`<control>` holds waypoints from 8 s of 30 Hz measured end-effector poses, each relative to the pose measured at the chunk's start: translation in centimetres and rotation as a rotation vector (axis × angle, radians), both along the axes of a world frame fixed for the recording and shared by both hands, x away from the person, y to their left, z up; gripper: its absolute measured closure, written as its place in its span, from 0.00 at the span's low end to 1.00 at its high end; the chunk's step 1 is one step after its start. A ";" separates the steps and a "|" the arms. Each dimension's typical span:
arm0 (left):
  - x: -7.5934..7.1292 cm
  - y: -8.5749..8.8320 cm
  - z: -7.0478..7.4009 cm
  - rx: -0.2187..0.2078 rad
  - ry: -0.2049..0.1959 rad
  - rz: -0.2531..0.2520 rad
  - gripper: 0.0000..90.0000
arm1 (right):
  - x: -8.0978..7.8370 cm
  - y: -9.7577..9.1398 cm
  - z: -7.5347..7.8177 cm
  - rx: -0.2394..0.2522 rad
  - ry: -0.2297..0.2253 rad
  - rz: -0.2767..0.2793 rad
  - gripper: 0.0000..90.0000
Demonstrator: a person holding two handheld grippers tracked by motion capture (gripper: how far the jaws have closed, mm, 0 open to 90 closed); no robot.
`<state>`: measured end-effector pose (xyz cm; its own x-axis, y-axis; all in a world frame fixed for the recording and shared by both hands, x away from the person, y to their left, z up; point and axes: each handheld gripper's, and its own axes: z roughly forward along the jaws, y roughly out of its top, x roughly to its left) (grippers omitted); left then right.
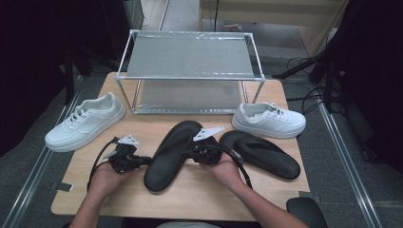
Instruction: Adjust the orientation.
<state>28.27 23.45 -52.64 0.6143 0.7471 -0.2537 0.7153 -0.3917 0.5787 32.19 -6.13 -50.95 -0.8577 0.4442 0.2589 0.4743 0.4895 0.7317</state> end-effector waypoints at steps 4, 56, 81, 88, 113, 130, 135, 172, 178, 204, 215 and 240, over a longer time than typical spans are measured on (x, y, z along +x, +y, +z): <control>-0.1 0.1 0.0 -0.015 0.003 0.007 1.00 | 0.2 0.0 0.0 0.002 0.013 0.007 1.00; 0.6 -1.6 2.9 -0.107 -0.122 -0.017 0.44 | -0.8 -6.6 2.7 0.061 -0.084 -0.029 0.64; 2.6 -2.5 3.2 -0.099 -0.123 -0.052 0.41 | -2.3 -12.8 2.7 0.043 -0.126 -0.131 0.61; 2.7 -2.5 3.3 -0.106 -0.143 -0.050 0.41 | -2.4 -14.4 2.9 0.035 -0.129 -0.174 0.61; 2.8 -2.1 3.4 -0.111 -0.171 -0.041 0.41 | -2.3 -18.3 2.2 -0.014 -0.154 -0.246 0.63; 2.8 -2.2 3.4 -0.114 -0.169 -0.044 0.41 | -0.5 -19.1 0.5 -0.037 -0.099 -0.230 0.68; 2.8 -2.3 3.4 -0.113 -0.167 -0.048 0.41 | -0.1 -18.3 0.1 -0.060 -0.106 -0.195 0.78; 2.6 -2.4 3.5 -0.112 -0.204 -0.064 0.42 | 0.1 -11.6 2.6 -0.086 -0.038 -0.308 0.85; 2.5 -2.4 3.5 -0.108 -0.196 -0.063 0.41 | 1.0 -10.3 2.2 -0.090 -0.005 -0.328 0.85; 0.9 -1.9 2.7 -0.092 -0.184 -0.037 0.41 | 4.0 -7.6 0.6 -0.074 0.016 -0.334 0.84; 1.5 -2.0 2.2 -0.087 -0.189 0.001 0.53 | 4.7 -7.2 0.4 -0.059 0.011 -0.332 0.83; 3.3 -2.1 1.3 -0.063 -0.120 0.014 0.90 | 2.9 -10.2 2.7 -0.096 -0.036 -0.247 0.96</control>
<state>31.59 21.34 -51.38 0.6323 0.7411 -0.2256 0.6450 -0.3423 0.6833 35.05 -16.35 -48.24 -0.7278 0.6625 0.1772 0.5629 0.4295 0.7062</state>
